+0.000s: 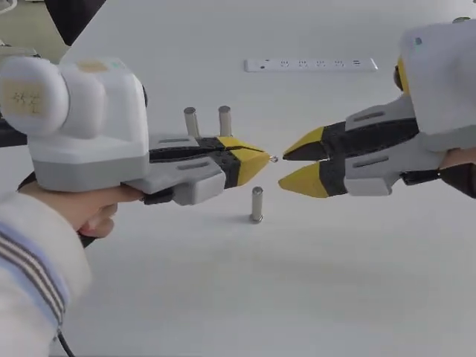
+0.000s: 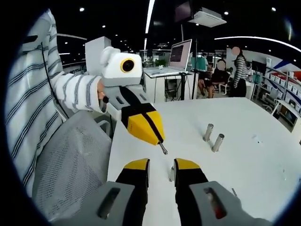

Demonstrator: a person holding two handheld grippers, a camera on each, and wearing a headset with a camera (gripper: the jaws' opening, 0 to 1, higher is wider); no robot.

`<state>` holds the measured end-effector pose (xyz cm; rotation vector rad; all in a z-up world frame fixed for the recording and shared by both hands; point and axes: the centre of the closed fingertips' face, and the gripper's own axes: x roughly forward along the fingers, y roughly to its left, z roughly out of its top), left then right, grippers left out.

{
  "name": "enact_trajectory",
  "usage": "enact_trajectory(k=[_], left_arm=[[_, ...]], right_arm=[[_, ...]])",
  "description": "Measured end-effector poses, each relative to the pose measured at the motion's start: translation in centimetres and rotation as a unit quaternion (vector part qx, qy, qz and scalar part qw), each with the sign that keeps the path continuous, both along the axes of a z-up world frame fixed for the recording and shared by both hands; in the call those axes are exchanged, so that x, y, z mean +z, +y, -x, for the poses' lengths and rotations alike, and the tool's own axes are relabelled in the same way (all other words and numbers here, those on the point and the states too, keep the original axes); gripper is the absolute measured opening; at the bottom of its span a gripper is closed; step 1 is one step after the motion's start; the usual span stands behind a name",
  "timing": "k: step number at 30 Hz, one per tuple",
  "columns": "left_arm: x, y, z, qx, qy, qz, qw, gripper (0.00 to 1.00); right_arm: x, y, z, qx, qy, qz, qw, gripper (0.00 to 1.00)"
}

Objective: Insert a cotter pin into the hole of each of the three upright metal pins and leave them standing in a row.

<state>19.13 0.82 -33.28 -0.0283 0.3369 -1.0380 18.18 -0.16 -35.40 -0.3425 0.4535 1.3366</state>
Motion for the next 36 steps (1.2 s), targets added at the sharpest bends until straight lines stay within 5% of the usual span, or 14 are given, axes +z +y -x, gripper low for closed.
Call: enact_trajectory(k=[2, 8, 12, 21, 36], left_arm=[[0.4, -0.2, 0.4, -0.018, -0.019, -0.004, 0.9997, 0.00], [0.8, -0.6, 1.5, -0.052, -0.038, -0.024, 0.9976, 0.00], [1.0, -0.9, 1.7, -0.058, -0.033, -0.010, 0.9977, 0.00], [0.5, -1.0, 2.2, -0.076, -0.032, -0.023, 0.9963, 0.00], [-0.8, -1.5, 2.6, -0.087, -0.022, -0.045, 0.9949, 0.01]], right_arm=[[0.1, 0.2, 0.3, 0.006, 0.010, -0.007, 0.9999, 0.14], [0.5, 0.8, 0.8, 0.014, 0.025, -0.026, 0.9993, 0.05], [0.6, 1.0, 1.2, 0.018, 0.028, -0.031, 0.9990, 0.02], [0.7, 1.1, 2.0, 0.033, 0.027, -0.028, 0.9987, 0.00], [-0.4, 0.6, 2.6, 0.056, -0.015, 0.014, 0.9982, 0.00]])
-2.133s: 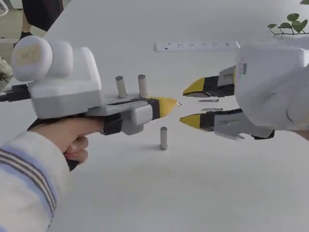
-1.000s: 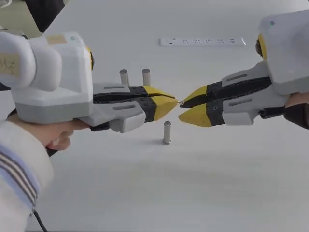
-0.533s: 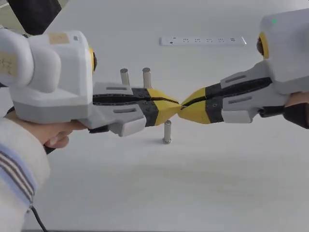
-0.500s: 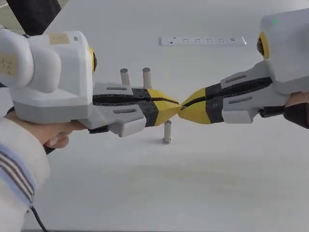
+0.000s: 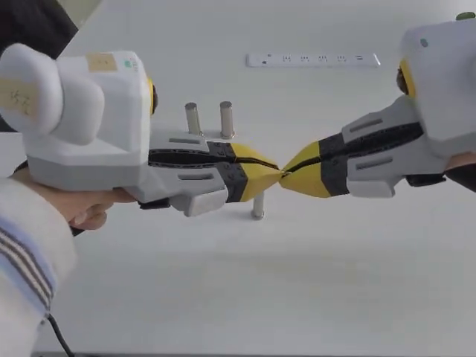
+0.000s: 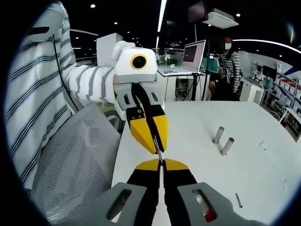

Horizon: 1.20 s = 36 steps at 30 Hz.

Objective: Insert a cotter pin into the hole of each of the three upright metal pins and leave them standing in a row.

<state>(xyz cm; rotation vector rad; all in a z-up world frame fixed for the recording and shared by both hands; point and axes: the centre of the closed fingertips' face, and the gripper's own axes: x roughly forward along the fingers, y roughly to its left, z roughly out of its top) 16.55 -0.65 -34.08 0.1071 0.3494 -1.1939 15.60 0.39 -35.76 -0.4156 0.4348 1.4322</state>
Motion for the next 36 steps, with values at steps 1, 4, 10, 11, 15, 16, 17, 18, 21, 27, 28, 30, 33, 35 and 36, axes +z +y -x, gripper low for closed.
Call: enact_trajectory(k=[1, 4, 10, 11, 15, 16, 17, 18, 21, 27, 28, 30, 33, 35, 36], left_arm=[[-0.2, 0.2, -0.3, 0.006, -0.006, -0.007, 0.9999, 0.03], [-0.9, 0.4, -0.5, 0.007, -0.005, -0.021, 0.9997, 0.12], [-2.6, 1.2, -1.4, 0.028, 0.001, -0.054, 0.9982, 0.21], [-2.7, 1.2, -1.6, 0.032, 0.000, -0.055, 0.9980, 0.21], [-3.6, 1.6, -2.2, 0.042, 0.002, -0.071, 0.9966, 0.20], [-3.9, 1.7, -2.4, 0.044, 0.005, -0.075, 0.9962, 0.20], [-4.1, 1.7, -2.5, 0.045, 0.006, -0.077, 0.9960, 0.20], [-4.3, 1.8, -2.7, 0.046, 0.007, -0.079, 0.9958, 0.20], [-4.7, 2.1, -3.2, 0.054, 0.011, -0.082, 0.9952, 0.20], [-5.5, 2.2, -4.0, 0.055, 0.017, -0.088, 0.9944, 0.18], [-5.7, 2.2, -4.1, 0.055, 0.018, -0.090, 0.9943, 0.18], [-6.1, 2.2, -4.4, 0.053, 0.019, -0.097, 0.9937, 0.17], [-6.6, 2.0, -4.7, 0.050, 0.021, -0.104, 0.9931, 0.15], [-6.9, 1.8, -4.7, 0.042, 0.022, -0.110, 0.9928, 0.15], [-7.1, 1.7, -4.7, 0.036, 0.021, -0.112, 0.9928, 0.15]], right_arm=[[0.0, 0.0, 0.0, 0.000, -0.001, 0.001, 1.0000, 0.00], [-0.3, -0.3, -0.5, -0.010, -0.007, 0.008, 0.9999, 0.00], [-2.0, -2.1, -2.3, -0.026, -0.045, 0.078, 0.9956, 0.00], [-2.6, -2.5, -2.5, -0.026, -0.050, 0.097, 0.9937, 0.00], [-4.0, -2.8, -2.8, -0.022, -0.046, 0.113, 0.9923, 0.00], [-4.3, -2.9, -2.9, -0.023, -0.043, 0.112, 0.9926, 0.00], [-4.5, -2.8, -2.9, -0.021, -0.040, 0.111, 0.9927, 0.00], [-4.7, -2.8, -2.9, -0.020, -0.040, 0.114, 0.9925, 0.00], [-5.3, -3.0, -3.3, -0.021, -0.036, 0.122, 0.9917, 0.00], [-6.7, -3.9, -4.3, -0.028, -0.032, 0.150, 0.9878, 0.00], [-6.8, -4.0, -4.4, -0.030, -0.029, 0.152, 0.9875, 0.00], [-7.1, -3.9, -4.6, -0.029, -0.027, 0.154, 0.9873, 0.00], [-7.4, -3.9, -5.0, -0.026, -0.033, 0.167, 0.9851, 0.00], [-7.7, -3.8, -5.2, -0.024, -0.033, 0.170, 0.9846, 0.00], [-7.8, -3.7, -5.3, -0.023, -0.033, 0.172, 0.9843, 0.00]])
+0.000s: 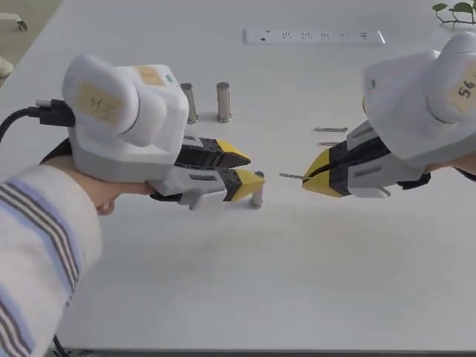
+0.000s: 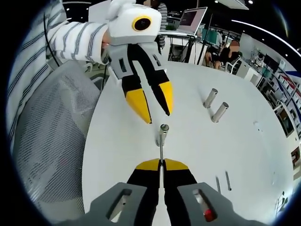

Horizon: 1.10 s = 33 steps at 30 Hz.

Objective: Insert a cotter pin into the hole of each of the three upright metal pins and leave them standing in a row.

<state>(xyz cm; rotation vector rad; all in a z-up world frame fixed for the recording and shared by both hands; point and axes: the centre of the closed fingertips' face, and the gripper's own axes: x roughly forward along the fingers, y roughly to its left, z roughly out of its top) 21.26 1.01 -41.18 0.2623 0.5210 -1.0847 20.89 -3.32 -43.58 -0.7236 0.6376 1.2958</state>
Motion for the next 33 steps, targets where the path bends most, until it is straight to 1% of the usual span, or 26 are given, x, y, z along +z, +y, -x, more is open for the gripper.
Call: enact_trajectory(k=[2, 4, 7, 11, 13, 15, 18, 20, 22, 24, 25, 26, 33], left_arm=[[-0.2, -0.2, 0.0, -0.004, 0.004, 0.000, 1.0000, 0.16], [-0.5, -0.3, -0.2, -0.006, 0.000, -0.006, 1.0000, 0.16], [-0.9, -0.4, -0.5, -0.008, -0.001, -0.012, 0.9999, 0.16], [-1.6, -0.5, -0.6, -0.018, -0.001, -0.030, 0.9994, 0.15], [-1.9, -0.5, -0.6, -0.020, 0.002, -0.031, 0.9993, 0.15], [-1.9, -0.5, -0.6, -0.019, 0.001, -0.031, 0.9993, 0.16], [-1.9, -0.6, -0.6, -0.023, 0.002, -0.031, 0.9993, 0.14], [-2.2, -0.5, -0.7, -0.025, -0.001, -0.038, 0.9989, 0.13], [-2.4, -0.4, -0.7, -0.027, -0.001, -0.045, 0.9986, 0.11], [-2.5, -0.3, -0.7, -0.029, 0.000, -0.049, 0.9984, 0.06], [-2.6, -0.3, -0.6, -0.029, 0.003, -0.053, 0.9982, 0.06], [-2.6, -0.3, -0.7, -0.031, -0.001, -0.056, 0.9980, 0.06], [-2.4, -0.4, -0.9, -0.036, -0.001, -0.054, 0.9979, 0.06]], right_arm=[[-0.2, 0.1, 0.0, 0.003, 0.000, 0.004, 1.0000, 0.00], [-0.6, 0.1, -0.1, 0.003, 0.003, 0.006, 1.0000, 0.00], [-0.9, 0.2, 0.0, 0.003, 0.008, 0.007, 0.9999, 0.00], [-1.2, 0.3, -0.2, 0.001, 0.011, 0.008, 0.9999, 0.00], [-1.2, 0.4, -0.1, -0.001, 0.014, 0.006, 0.9999, 0.00], [-1.3, 0.6, -0.2, -0.002, 0.014, 0.006, 0.9999, 0.00], [-1.4, 0.7, -0.2, -0.001, 0.016, 0.007, 0.9998, 0.00], [-1.5, 0.8, -0.2, 0.001, 0.017, 0.008, 0.9998, 0.00], [-1.5, 0.8, -0.2, 0.003, 0.017, 0.009, 0.9998, 0.00], [-1.6, 0.9, -0.3, 0.004, 0.018, 0.009, 0.9998, 0.00], [-1.6, 1.0, -0.3, 0.004, 0.019, 0.009, 0.9998, 0.00], [-1.6, 1.0, -0.3, 0.005, 0.019, 0.009, 0.9998, 0.00], [-1.8, 1.3, -0.6, 0.006, 0.017, 0.009, 0.9998, 0.00]])
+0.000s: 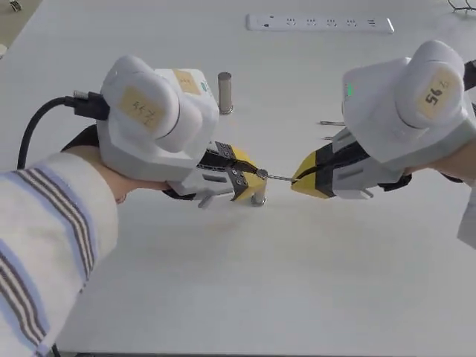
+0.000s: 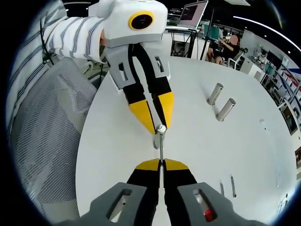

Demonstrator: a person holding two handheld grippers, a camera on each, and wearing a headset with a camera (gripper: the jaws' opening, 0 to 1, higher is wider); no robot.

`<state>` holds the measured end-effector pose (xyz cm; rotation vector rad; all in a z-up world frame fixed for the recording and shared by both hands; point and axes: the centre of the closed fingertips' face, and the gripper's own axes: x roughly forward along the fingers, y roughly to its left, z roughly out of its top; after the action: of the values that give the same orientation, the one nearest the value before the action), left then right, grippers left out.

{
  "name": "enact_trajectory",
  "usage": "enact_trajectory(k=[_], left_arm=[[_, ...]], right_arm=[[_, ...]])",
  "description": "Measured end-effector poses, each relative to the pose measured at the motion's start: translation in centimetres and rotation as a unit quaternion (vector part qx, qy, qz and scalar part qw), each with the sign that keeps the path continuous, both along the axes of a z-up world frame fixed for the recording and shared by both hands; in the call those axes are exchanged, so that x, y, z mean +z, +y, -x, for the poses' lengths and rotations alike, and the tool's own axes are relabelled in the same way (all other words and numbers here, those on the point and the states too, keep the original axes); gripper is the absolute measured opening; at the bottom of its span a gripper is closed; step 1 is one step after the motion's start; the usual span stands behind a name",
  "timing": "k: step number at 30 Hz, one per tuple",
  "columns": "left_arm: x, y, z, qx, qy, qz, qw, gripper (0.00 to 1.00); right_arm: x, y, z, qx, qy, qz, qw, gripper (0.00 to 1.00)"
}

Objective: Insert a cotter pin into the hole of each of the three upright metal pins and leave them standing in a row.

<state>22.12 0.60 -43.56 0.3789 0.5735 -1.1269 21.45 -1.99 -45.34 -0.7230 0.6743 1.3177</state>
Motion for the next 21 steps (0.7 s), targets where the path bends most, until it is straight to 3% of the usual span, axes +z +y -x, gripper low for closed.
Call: enact_trajectory(k=[11, 21], left_arm=[[0.0, 0.0, 0.1, 0.000, 0.007, -0.003, 1.0000, 0.05], [0.0, 0.0, 0.4, 0.003, 0.009, -0.006, 0.9999, 0.05]], right_arm=[[0.0, 0.6, 0.3, 0.001, -0.006, 0.004, 1.0000, 0.00], [0.3, 1.9, 0.1, -0.009, -0.004, -0.015, 0.9998, 0.00]])
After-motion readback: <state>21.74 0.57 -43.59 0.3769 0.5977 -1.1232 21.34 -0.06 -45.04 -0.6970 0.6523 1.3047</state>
